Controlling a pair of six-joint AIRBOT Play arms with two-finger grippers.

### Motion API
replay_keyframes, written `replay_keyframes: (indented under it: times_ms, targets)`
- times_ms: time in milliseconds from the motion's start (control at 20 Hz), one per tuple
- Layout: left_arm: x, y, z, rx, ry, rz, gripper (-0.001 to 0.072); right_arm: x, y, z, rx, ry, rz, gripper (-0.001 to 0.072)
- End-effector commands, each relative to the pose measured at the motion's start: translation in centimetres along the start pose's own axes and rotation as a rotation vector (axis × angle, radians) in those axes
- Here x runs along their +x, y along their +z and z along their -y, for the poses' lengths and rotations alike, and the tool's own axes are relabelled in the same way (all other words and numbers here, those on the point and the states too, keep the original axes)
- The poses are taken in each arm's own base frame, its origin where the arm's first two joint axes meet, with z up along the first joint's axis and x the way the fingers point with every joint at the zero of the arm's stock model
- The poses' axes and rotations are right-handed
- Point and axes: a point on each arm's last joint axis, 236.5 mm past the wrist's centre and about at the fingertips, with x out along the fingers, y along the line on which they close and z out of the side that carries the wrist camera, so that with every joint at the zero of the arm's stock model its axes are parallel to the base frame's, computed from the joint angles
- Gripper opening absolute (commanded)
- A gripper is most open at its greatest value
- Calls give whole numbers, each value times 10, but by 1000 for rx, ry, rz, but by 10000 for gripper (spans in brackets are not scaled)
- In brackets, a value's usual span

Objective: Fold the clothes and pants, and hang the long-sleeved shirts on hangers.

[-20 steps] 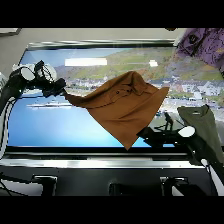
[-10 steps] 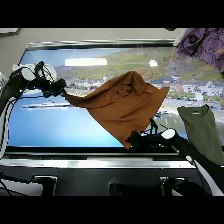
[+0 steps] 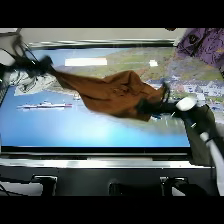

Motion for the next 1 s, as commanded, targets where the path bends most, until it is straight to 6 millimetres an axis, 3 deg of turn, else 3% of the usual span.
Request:
replay_keyframes:
  times_ms: [0,100,150,250,350,500,600,700,800,950]
  targets:
    - [-127,96,49,83,-92,350,14,-111,104,-84,-273,2,239,27]
    - [-224,121,72,107,-143,573,13,-186,129,-152,-427,17,382,27]
    - [-272,122,80,118,-158,667,14,-222,130,-180,-501,-2,454,27]
    - [-363,107,91,142,-174,826,14,-290,113,-229,-617,-23,587,27]
    - [-438,77,97,177,-152,949,13,-344,82,-259,-661,-31,708,27]
    - [-526,32,108,239,-121,1115,13,-394,35,-270,-653,-66,802,27]
    - [-558,11,114,260,-123,1177,12,-409,18,-271,-624,-73,833,27]
    - [-565,6,116,264,-128,1188,12,-413,14,-272,-596,-58,842,27]
    - [-548,18,111,254,-117,1157,11,-404,22,-266,-546,-55,812,26]
    - [-478,59,92,213,-81,1026,12,-357,49,-229,-402,-87,672,26]
